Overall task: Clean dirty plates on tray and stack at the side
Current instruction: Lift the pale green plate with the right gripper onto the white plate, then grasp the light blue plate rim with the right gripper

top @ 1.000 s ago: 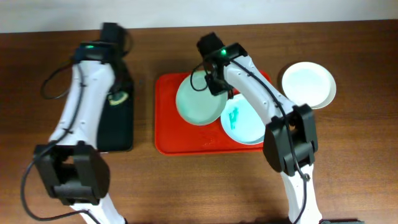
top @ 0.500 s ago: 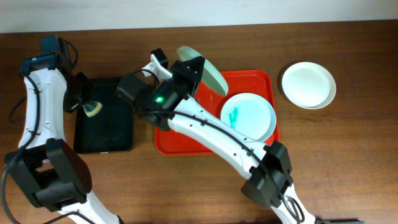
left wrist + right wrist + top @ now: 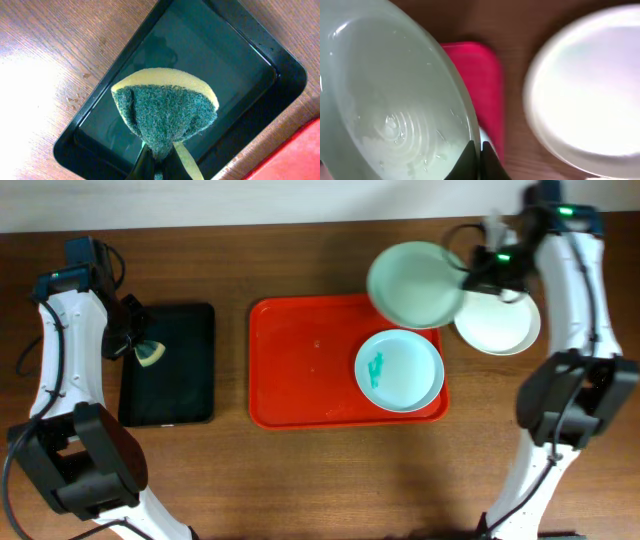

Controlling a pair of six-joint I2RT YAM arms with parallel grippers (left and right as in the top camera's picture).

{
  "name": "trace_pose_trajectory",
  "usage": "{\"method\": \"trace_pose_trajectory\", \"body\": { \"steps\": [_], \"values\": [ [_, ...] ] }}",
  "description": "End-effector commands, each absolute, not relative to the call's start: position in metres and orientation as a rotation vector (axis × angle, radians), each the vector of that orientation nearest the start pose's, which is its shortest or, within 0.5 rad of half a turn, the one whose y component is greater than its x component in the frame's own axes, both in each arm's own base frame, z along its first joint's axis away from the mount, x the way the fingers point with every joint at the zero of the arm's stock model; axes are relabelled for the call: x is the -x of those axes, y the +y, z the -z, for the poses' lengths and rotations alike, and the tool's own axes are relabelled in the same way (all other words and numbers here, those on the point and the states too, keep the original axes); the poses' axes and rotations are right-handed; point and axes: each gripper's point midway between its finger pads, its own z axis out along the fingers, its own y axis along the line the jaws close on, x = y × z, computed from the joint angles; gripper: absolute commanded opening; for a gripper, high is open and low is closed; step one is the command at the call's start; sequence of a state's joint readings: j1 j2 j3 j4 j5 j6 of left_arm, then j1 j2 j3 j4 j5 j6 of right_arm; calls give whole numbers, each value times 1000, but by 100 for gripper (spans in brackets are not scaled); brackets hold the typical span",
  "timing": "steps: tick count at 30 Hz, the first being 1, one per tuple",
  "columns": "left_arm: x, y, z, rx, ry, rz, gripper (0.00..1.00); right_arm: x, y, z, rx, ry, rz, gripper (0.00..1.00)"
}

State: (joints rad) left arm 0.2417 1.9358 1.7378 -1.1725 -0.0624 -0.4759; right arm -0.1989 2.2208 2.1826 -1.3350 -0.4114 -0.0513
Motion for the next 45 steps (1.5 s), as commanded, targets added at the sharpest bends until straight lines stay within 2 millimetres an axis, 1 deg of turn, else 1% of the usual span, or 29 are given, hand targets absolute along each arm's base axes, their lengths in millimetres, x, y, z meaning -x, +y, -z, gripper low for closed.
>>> {"method": "trace_pose_trajectory", "body": {
  "steps": [1, 3, 4, 6, 9, 12, 13, 14, 15, 16, 17, 19, 20, 21, 23, 24, 25, 27, 28, 29, 30, 31, 32, 34, 39, 41, 42, 44, 45],
  "values": [
    [-403, 104, -128, 1035, 2744, -41, 0, -465, -84, -129, -353, 2813, -566, 4],
    [-404, 99, -128, 1017, 2751, -41, 0, -462, -126, -111, -463, 2766, -537, 4],
    [-405, 98, -128, 1011, 2753, -40, 0, -460, -145, -103, -562, 2733, -530, 4],
    [-405, 98, -128, 1011, 2752, -40, 0, -458, -174, -87, -747, 2662, -523, 4],
    [-406, 97, -128, 1008, 2752, -40, 0, -460, -188, -71, -759, 2636, -466, 4],
    [-408, 97, -126, 1006, 2751, -38, 0, -449, -205, -58, -874, 2687, -238, 4],
    [-408, 97, -124, 1008, 2755, -39, 0, -450, -203, -58, -868, 2691, -231, 11],
    [-408, 97, -121, 1010, 2761, -41, 0, -449, -201, -57, -866, 2701, -235, 27],
    [-408, 97, -118, 1013, 2768, -43, 0, -448, -198, -57, -864, 2709, -239, 38],
    [-408, 97, -115, 1014, 2774, -43, 0, -448, -192, -57, -857, 2718, -264, 51],
    [-408, 97, -114, 1014, 2776, -44, 0, -449, -185, -57, -848, 2724, -297, 57],
    [-410, 95, -114, 1012, 2775, -27, 0, -458, -156, -66, -681, 2718, -484, 61],
    [-410, 95, -114, 1012, 2775, -27, 0, -464, -137, -77, -614, 2692, -591, 63],
    [-410, 95, -114, 1012, 2775, -26, 0, -468, -124, -87, -577, 2675, -641, 64],
    [-409, 95, -114, 1011, 2777, -27, 0, -472, -93, -110, -449, 2668, -655, 67],
    [-409, 95, -114, 1011, 2777, -26, 0, -472, -81, -117, -381, 2675, -651, 67],
    [-409, 95, -114, 1007, 2779, -22, 0, -468, -58, -125, -261, 2697, -654, 67],
    [-409, 95, -114, 1007, 2779, -22, 0, -454, -11, -122, 59, 2770, -650, 68],
    [-409, 95, -114, 1007, 2779, -22, 0, -448, 1, -116, 182, 2802, -614, 67],
    [-409, 94, -114, 1008, 2782, -22, 0, -440, 17, -101, 348, 2847, -526, 67],
    [-408, 94, -114, 1009, 2787, -23, 0, -436, 26, -91, 430, 2872, -468, 67],
    [-407, 94, -114, 1010, 2788, -23, 0, -432, 29, -81, 488, 2897, -387, 68],
    [-407, 94, -114, 1010, 2788, -23, 0, -429, 29, -68, 537, 2930, -244, 68],
    [-407, 94, -114, 1010, 2788, -24, 0, -426, 32, -54, 556, 2953, -137, 68],
    [-408, 94, -114, 1009, 2786, -22, 0, -411, 35, -34, 530, 3000, -152, 64],
    [-408, 94, -114, 1009, 2785, -22, 0, -400, 34, -27, 397, 3067, -167, 58],
    [-408, 94, -114, 1009, 2785, -21, 0, -395, 34, -24, 370, 3088, -170, 58],
    [-409, 89, -114, 1007, 2790, 20, 0, -381, 36, -16, 367, 3132, -194, 57],
    [-409, 89, -114, 1006, 2791, 26, 0, -375, 37, -14, 366, 3149, -208, 54]
  ]
}}
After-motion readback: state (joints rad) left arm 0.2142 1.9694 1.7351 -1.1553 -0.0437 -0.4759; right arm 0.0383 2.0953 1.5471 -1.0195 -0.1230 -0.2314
